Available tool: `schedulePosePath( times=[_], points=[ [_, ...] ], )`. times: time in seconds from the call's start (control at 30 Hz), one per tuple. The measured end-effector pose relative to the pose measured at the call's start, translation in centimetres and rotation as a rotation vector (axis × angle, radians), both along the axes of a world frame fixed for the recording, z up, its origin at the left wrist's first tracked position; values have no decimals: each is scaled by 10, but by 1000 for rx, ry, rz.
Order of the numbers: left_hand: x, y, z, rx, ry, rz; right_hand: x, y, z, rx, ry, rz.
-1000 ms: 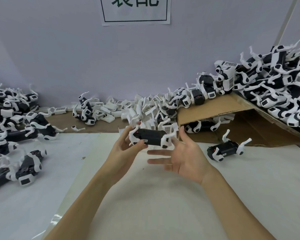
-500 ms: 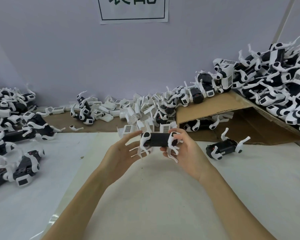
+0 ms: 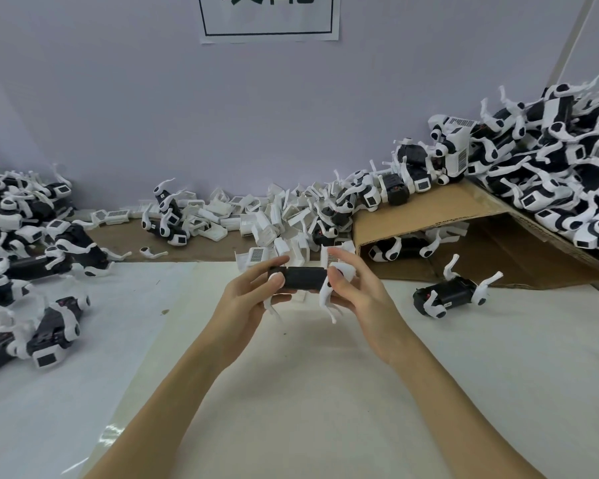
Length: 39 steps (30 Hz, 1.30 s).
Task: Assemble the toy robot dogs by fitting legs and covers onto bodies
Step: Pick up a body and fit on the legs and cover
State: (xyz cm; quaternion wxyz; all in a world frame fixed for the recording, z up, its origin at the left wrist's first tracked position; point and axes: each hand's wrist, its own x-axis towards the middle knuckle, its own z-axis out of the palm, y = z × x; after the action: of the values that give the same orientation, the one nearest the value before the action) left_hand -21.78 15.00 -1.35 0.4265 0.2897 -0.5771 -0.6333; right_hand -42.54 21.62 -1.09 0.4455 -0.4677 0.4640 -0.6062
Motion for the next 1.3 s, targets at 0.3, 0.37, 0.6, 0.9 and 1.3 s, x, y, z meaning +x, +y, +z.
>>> schedulePosePath(
  times=[0.3,0.37,0.6,0.9,1.3],
  points=[
    [0,9,0,-144,-72,49,-1,1,0,-2,-4,5],
    [-2,9,0,-216,-72,144,4,-1,-2,59,112,-98],
    [-11,11,-14,-1013,-450,430,13,3,0,180,71,50],
    [-10,16,-16,-1106,-457,205,17,7,0,227,-62,156],
    [-2,6,-6,-1210,-567,267,-5,1,-19,-34,754,38]
  ],
)
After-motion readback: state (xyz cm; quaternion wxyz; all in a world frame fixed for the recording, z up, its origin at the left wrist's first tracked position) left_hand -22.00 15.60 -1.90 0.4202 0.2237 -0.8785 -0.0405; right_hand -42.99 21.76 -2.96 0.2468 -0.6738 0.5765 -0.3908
